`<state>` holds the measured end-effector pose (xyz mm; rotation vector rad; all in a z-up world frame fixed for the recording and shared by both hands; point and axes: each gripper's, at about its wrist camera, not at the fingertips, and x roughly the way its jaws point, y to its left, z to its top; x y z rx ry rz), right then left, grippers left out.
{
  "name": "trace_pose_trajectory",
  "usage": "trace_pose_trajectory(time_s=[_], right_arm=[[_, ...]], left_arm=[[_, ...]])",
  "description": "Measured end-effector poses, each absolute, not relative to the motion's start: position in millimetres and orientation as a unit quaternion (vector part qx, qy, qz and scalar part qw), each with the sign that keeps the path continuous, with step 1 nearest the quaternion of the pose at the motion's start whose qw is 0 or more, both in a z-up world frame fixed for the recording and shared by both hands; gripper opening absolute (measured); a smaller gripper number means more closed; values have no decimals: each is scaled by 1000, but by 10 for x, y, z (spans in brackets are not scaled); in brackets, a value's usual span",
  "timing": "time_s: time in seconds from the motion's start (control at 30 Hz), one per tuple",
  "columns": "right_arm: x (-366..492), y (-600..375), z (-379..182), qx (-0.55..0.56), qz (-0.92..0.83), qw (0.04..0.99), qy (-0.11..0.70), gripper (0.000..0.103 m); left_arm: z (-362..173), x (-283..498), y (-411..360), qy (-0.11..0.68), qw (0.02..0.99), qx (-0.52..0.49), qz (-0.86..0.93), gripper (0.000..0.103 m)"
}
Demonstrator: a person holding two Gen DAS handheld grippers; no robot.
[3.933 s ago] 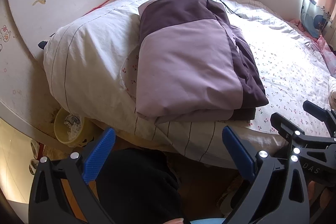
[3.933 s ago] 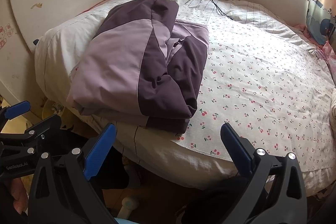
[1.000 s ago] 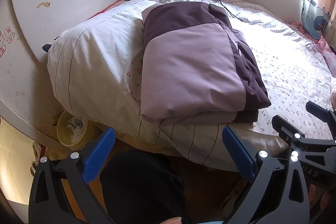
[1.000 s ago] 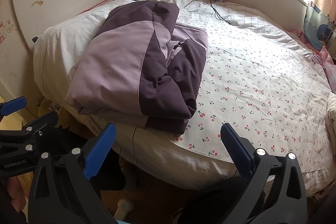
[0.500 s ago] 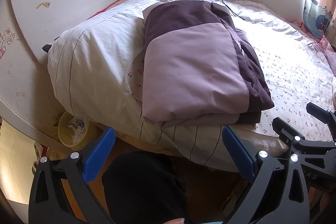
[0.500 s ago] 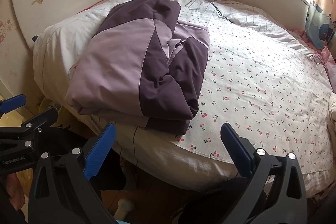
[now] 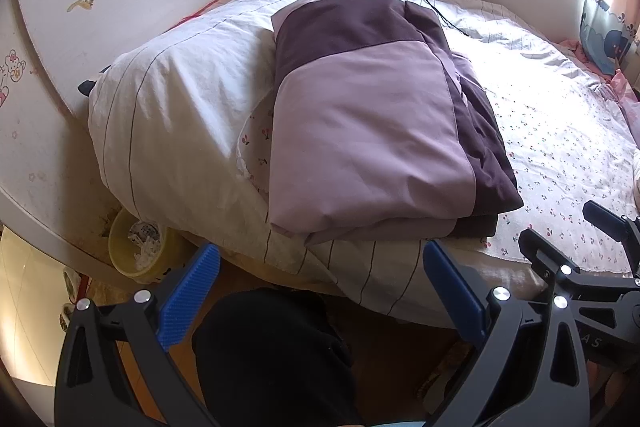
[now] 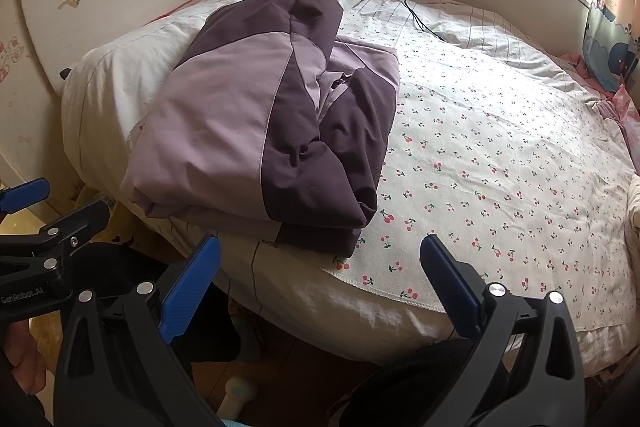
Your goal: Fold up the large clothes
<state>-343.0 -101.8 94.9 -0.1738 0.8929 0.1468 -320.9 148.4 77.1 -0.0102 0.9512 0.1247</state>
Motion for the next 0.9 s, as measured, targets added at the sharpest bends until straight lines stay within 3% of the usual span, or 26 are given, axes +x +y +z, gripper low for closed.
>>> trace_pose_trajectory(time_s=[0.23, 0.5, 0.9], right_arm=[[-3423, -1039, 927, -78, 71, 894, 435, 96], [-3454, -1065, 922, -72, 72, 897, 431, 96], [-3476, -1114, 950, -69, 70, 901, 423, 96]], left_arm=[[736, -3173, 1525, 479, 876, -34, 40, 97], [878, -3294, 1506, 418, 905, 2, 75, 97], [754, -3262, 1454, 442, 893, 15, 81, 97]])
